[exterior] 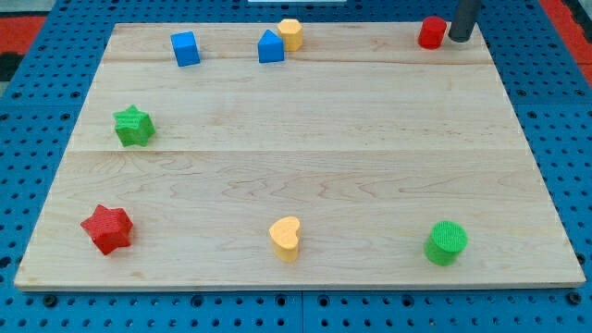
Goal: Push the red star towards the center
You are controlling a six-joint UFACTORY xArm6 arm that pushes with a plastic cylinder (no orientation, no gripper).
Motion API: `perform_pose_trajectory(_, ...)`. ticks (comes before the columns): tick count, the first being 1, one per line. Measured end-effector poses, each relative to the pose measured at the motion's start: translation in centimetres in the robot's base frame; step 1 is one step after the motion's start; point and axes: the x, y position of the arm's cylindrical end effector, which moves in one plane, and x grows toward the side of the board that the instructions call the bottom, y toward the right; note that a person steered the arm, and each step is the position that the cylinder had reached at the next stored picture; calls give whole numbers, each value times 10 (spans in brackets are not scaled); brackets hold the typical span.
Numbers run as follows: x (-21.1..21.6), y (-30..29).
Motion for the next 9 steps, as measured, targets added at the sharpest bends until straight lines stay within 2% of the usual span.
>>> perform_pose_trajectory(2,0,-15)
perform_pose_trajectory(3,0,-51)
perform_pose_trajectory(4,-8,-9)
perform_pose_trajectory(5,-33,3)
perform_pose_trajectory(6,-33,-14)
perform_pose_trajectory(7,-31,-89)
perform_pose_trajectory(8,-25,-132)
perform_pose_trajectory(9,-6,-138)
